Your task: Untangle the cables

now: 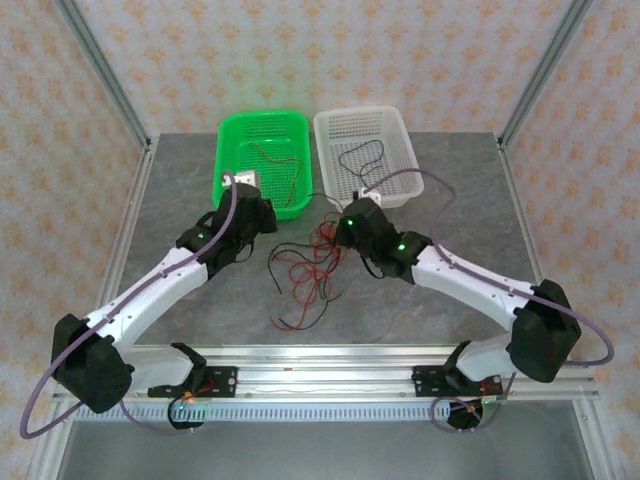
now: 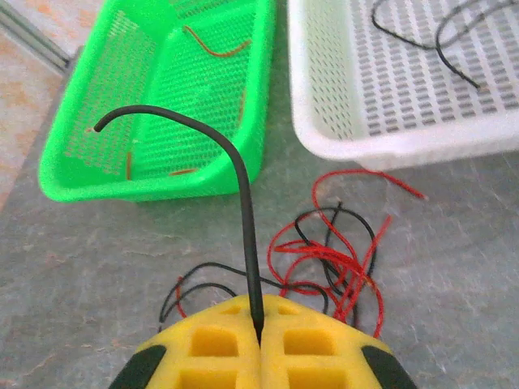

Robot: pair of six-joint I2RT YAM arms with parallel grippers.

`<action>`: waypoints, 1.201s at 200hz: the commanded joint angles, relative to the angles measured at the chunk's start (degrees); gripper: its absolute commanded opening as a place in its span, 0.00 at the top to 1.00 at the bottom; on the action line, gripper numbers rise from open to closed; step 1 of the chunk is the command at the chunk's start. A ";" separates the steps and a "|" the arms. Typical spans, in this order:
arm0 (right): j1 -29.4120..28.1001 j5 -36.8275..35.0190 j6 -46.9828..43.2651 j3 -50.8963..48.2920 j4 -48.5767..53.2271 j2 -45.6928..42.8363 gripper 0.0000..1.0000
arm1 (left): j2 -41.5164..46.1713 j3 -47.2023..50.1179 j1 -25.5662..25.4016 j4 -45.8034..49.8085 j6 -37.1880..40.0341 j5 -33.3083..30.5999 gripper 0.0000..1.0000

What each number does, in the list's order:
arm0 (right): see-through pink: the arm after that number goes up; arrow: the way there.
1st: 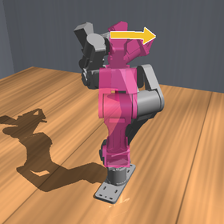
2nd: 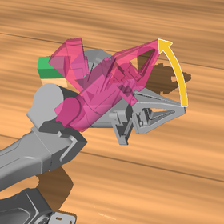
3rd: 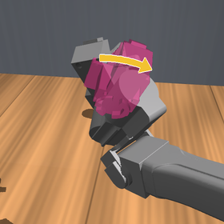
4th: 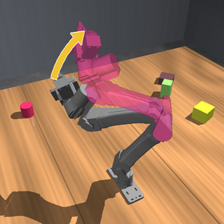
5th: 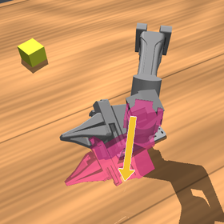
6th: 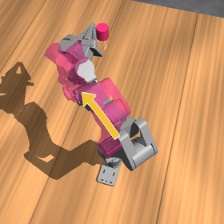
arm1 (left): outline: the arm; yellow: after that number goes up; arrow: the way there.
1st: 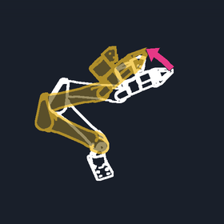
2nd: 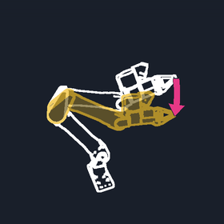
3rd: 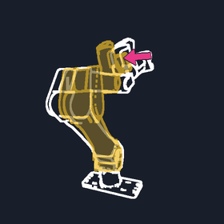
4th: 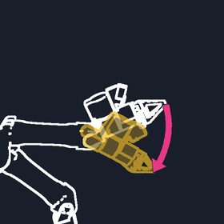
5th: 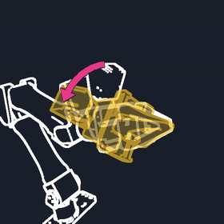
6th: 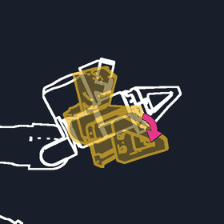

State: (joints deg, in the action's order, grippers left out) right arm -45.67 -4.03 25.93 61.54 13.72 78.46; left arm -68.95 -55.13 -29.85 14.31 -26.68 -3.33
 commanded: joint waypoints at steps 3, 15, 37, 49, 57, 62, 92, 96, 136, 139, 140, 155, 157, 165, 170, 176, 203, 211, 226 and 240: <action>0.32 2.23 -4.70 4.26 3.46 -0.85 1.00 | 2.11 1.85 -1.84 -5.23 1.49 2.45 0.80; 0.33 3.13 -6.02 5.64 3.71 -0.78 1.00 | 2.20 2.36 -2.47 -6.55 1.72 3.44 0.76; 0.32 4.03 -7.79 7.54 4.37 -1.25 1.00 | 1.64 3.08 -3.91 -9.00 2.01 5.55 0.70; 0.41 4.10 -7.94 8.33 4.44 -1.65 1.00 | 1.45 3.80 -5.22 -10.72 2.63 6.10 0.67; 0.41 4.25 -7.84 8.85 4.33 -2.02 1.00 | 1.49 4.41 -6.14 -11.87 3.21 6.36 0.66; 0.41 4.29 -7.59 9.29 4.41 -2.15 1.00 | 1.45 4.85 -6.70 -12.72 3.70 6.61 0.65; 0.41 4.83 -4.32 11.84 4.64 -2.91 1.00 | 1.13 7.68 -9.84 -17.70 5.47 6.11 0.62; 0.41 5.09 -3.84 12.20 4.50 -3.04 1.00 | 0.99 8.03 -10.23 -18.23 5.58 5.77 0.62; 0.41 7.28 -0.03 13.82 3.90 -4.12 1.00 | -1.67 7.51 -13.45 -22.14 8.21 -0.91 0.54; 0.41 7.44 0.17 13.91 3.91 -4.25 1.00 | -2.04 7.31 -13.62 -22.21 8.55 -1.29 0.53; 0.41 7.49 0.26 13.93 3.97 -4.26 1.00 | -2.14 7.23 -13.69 -22.30 8.65 -1.40 0.53; 0.41 7.30 0.82 14.54 4.36 -4.67 1.00 | -4.05 6.14 -14.76 -22.73 10.03 -2.88 0.50; 0.41 7.22 0.86 14.70 4.45 -4.70 1.00 | -4.34 5.99 -14.95 -22.74 10.10 -3.05 0.50; 0.45 6.76 0.74 15.20 4.83 -4.93 1.00 | -5.15 5.66 -15.43 -22.94 10.33 -3.48 0.49; 0.42 6.25 0.74 15.57 5.23 -5.00 1.00 | -5.57 5.74 -15.67 -23.21 10.33 -3.69 0.49; 0.41 5.58 0.62 16.08 5.52 -5.22 1.00 | -5.83 5.99 -16.00 -23.64 10.27 -3.77 0.49; 0.41 1.93 -1.14 19.95 7.79 -4.87 1.00 | -5.88 8.41 -16.98 -25.80 9.04 -4.13 0.49; 0.56 0.39 -2.05 21.65 8.67 -4.39 1.00 | -5.45 9.18 -17.17 -25.99 8.61 -4.58 0.49; 1.05 -2.64 -4.06 25.47 10.28 -2.84 1.00 | -3.98 11.00 -17.51 -25.99 7.85 -5.56 0.49; 2.16 -5.76 -5.96 29.60 11.59 -0.80 1.00 | -1.87 12.98 -17.75 -25.81 6.94 -6.60 0.49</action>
State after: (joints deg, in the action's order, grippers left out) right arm -45.12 -2.50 23.75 84.55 23.05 75.59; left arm -74.30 -45.23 -46.92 -9.93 -18.15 -6.55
